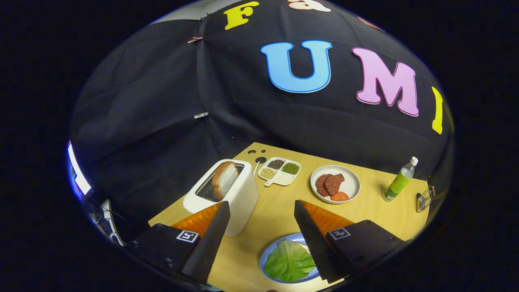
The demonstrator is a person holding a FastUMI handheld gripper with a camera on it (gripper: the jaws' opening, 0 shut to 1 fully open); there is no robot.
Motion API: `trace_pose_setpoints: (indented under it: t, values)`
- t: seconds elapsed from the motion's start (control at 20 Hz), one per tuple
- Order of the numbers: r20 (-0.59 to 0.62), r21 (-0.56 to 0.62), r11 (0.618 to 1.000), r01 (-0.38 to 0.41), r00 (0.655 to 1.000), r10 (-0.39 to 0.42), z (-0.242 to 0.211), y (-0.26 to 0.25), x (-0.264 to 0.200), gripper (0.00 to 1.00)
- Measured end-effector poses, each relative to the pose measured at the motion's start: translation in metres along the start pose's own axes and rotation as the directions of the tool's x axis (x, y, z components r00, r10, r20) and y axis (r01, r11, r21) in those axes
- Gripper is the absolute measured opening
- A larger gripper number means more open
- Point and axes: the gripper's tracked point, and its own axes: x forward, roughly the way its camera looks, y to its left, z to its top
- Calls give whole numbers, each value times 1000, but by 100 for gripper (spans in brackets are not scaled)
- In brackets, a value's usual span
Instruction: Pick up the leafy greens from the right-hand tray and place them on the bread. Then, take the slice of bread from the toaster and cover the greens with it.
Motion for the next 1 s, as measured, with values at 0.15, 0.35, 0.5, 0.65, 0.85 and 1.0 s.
trace_pose_setpoints:
  t: [0.15, 0.35, 0.5, 0.65, 0.85, 1.0]
  values:
    - [10, -22, 1000, -16, 1000, 16, 10, 25, 25, 99]
    - [-9, -51, 998, -48, 999, 48, 14, 57, 58, 99]
    - [-9, -80, 995, -54, 999, 54, 14, 77, 82, 99]
    - [-46, -91, 995, -32, 999, 28, 1, 83, 109, 99]
    - [-90, -62, 998, 21, 996, -26, -12, 78, 133, 99]
    - [-104, -51, 998, 37, 994, -42, -14, 78, 145, 94]
